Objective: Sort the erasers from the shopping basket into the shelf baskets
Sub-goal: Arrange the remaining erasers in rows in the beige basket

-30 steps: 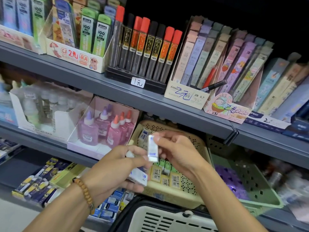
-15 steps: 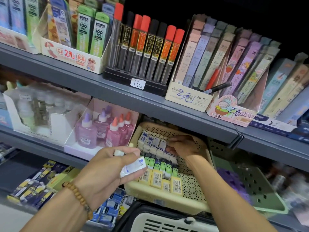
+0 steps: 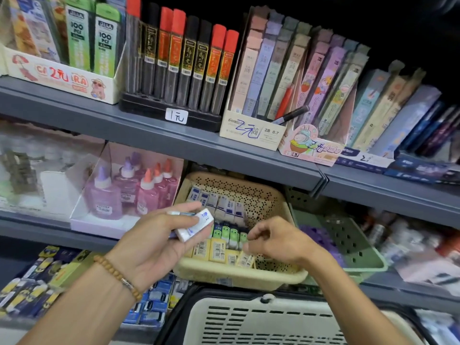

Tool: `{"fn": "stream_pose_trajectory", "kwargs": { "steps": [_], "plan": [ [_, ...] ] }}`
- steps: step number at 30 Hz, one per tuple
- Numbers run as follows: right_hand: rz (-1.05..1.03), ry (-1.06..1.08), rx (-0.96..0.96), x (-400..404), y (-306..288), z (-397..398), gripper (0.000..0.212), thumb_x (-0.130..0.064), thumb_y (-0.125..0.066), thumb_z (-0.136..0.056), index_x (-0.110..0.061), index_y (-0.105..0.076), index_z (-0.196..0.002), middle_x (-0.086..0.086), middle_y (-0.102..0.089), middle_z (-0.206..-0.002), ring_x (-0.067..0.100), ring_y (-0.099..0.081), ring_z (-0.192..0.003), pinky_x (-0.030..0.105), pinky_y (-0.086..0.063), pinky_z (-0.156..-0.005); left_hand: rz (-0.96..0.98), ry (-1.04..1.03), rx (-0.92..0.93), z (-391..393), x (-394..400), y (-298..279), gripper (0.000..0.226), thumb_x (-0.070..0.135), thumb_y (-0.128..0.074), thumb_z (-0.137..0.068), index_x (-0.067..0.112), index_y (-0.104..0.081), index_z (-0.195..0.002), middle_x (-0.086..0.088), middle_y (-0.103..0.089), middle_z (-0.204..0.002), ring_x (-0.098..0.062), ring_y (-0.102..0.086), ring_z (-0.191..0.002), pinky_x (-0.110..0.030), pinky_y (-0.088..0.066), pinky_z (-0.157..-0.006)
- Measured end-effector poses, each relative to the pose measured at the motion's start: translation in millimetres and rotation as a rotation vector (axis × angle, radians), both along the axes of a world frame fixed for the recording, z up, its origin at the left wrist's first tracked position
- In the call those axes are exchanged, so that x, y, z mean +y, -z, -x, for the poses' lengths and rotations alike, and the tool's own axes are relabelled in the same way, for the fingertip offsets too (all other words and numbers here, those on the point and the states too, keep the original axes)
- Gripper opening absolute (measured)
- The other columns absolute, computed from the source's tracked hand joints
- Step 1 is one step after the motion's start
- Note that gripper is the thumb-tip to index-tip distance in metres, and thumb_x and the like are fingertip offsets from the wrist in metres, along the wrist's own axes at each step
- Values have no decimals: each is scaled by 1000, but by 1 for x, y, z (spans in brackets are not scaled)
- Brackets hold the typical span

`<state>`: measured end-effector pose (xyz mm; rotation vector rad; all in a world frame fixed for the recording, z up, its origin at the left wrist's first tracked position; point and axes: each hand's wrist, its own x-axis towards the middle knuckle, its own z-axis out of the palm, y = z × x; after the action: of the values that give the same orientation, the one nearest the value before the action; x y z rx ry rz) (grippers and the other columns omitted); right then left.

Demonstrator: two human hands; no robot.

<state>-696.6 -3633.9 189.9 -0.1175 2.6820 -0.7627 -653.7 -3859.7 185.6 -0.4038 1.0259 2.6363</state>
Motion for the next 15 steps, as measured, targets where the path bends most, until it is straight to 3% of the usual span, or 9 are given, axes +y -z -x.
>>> {"fn": "stream_pose_trajectory", "kwargs": {
  "steps": [4,7,9,12,15],
  "plan": [
    [108,12,-93,-7,3,-2,15,-19,-82,-78,-14,-70,-86,-10,-64,-64,6,-60,-60,24,-52,-58,27,30,17,5,1,1,45,-10,-60,-63,-7,-66,-107,-30,-69,-104,-39,-70,-96,-42,-60,-73],
    [258,13,-146,-20,6,-3,11,-2,-75,-83,-8,-66,-88,-2,-63,-65,7,-61,-52,19,-51,-54,95,26,53,7,3,2,48,-6,-65,-61,-7,-64,-109,-28,-71,-100,-37,-71,-92,-37,-60,-72],
    [303,25,-66,-24,6,-3,4,-5,-68,-89,-8,-67,-87,1,-64,-69,9,-63,-54,19,-51,-54,170,14,71,7,4,3,48,-4,-69,-59,-7,-65,-106,-26,-72,-98,-35,-72,-91,-33,-61,-69],
    [492,77,152,-27,-1,-6,20,-27,-61,-96,-12,-72,-88,1,-69,-76,9,-63,-59,20,-48,-49,234,17,104,7,3,4,43,-2,-72,-60,-5,-67,-102,-24,-73,-95,-33,-73,-87,-28,-61,-62],
    [646,29,101,-37,-6,-11,15,-30,-66,-92,-19,-75,-88,-2,-70,-77,10,-62,-61,21,-47,-49,284,18,129,5,5,3,42,1,-73,-59,-3,-67,-100,-22,-74,-93,-30,-74,-84,-25,-59,-59]
  ]
}}
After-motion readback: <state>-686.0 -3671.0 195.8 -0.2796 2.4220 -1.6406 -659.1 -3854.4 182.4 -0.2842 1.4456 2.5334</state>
